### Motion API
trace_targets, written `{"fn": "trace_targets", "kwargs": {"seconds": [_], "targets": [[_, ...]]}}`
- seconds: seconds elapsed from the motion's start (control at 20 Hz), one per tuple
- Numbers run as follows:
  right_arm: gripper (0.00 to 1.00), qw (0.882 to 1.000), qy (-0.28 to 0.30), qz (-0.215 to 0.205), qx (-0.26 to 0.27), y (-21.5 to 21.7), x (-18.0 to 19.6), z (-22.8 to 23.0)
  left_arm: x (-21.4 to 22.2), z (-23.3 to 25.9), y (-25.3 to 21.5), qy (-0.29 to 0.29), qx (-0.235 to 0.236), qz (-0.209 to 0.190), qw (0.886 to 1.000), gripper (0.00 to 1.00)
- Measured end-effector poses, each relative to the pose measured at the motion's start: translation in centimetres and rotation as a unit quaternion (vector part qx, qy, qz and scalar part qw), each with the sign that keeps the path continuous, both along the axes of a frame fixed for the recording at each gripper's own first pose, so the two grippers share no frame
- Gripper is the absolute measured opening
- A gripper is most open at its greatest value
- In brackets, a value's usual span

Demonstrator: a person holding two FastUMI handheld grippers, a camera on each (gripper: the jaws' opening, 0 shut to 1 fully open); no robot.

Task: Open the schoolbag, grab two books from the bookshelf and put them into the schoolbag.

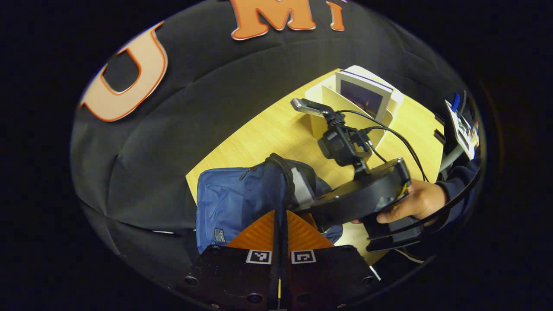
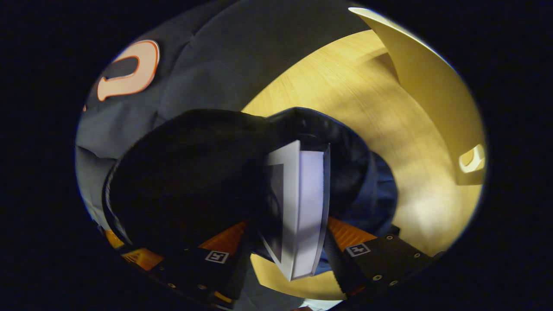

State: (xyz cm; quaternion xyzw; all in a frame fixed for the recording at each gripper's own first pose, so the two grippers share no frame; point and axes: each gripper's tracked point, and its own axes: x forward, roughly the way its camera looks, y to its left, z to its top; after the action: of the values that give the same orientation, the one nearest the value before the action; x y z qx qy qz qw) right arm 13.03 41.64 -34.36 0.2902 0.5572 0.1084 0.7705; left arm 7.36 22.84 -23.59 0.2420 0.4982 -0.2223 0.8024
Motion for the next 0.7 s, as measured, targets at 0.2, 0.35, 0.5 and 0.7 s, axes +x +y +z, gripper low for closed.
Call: {"fn": "trace_targets", "kwargs": {"seconds": [0.2, 0.35, 0.5, 0.7], "targets": [[0.95, 0.998, 0.039, 0.039, 0.007, 0.5, -1.6, -1.1, 0.1, 0.2, 0.4, -0.01, 0.007, 0.008, 1.0, 0.02], [0.95, 0.997, 0.041, 0.057, 0.03, 2.0, -2.1, -1.8, -1.0, -0.2, -0.7, -0.001, -0.002, -0.004, 1.0, 0.02], [0.95, 0.995, 0.046, 0.075, 0.044, 2.2, -2.4, -1.3, -0.9, -0.5, -0.9, 0.002, -0.002, -0.001, 1.0, 0.02], [0.95, 0.996, 0.024, 0.082, 0.006, -0.1, -2.2, 0.3, -0.1, 0.5, 0.4, -0.003, -0.023, 0.041, 0.999, 0.02]]}}
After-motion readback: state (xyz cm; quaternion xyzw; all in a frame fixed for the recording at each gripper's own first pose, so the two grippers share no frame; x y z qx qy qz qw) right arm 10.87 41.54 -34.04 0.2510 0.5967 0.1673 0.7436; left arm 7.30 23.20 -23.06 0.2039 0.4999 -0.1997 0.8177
